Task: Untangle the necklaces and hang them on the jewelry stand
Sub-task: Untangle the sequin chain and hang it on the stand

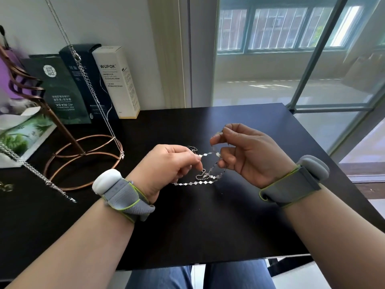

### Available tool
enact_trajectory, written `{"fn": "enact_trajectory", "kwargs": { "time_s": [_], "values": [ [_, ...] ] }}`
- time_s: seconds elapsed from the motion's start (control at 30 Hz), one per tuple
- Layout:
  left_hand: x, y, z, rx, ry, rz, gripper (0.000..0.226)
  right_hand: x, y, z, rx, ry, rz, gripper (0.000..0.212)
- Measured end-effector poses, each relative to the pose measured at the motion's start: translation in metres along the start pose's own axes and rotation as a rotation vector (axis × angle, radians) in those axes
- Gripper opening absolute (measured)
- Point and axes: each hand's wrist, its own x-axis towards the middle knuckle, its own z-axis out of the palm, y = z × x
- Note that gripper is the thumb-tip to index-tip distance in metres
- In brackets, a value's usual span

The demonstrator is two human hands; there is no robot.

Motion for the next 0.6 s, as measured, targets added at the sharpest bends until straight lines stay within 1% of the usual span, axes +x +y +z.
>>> {"fn": "enact_trajectory", "kwargs": {
  "time_s": [0.1,0.2,0.33,0.47,0.6],
  "values": [
    [-0.001,0.000,0.001,0.087,-0.083,-0.008,0.030,0.000,-0.004,0.000,0.010,-0.023,0.015,0.008],
    [0.001,-0.001,0.002,0.103,-0.092,-0.011,0.029,0.000,-0.010,0.002,0.005,-0.062,0.034,0.009],
    [0.002,0.000,0.004,-0.041,-0.042,0.012,0.023,-0.002,-0.015,0.004,0.005,-0.128,0.066,0.011],
    [0.003,0.003,0.008,-0.193,-0.015,0.028,0.022,-0.004,-0.016,0.005,0.014,-0.184,0.089,0.007],
    [0.004,0.004,0.011,-0.180,0.022,0.035,0.023,-0.005,-0.018,0.005,0.002,-0.217,0.099,0.006]
  ]
}}
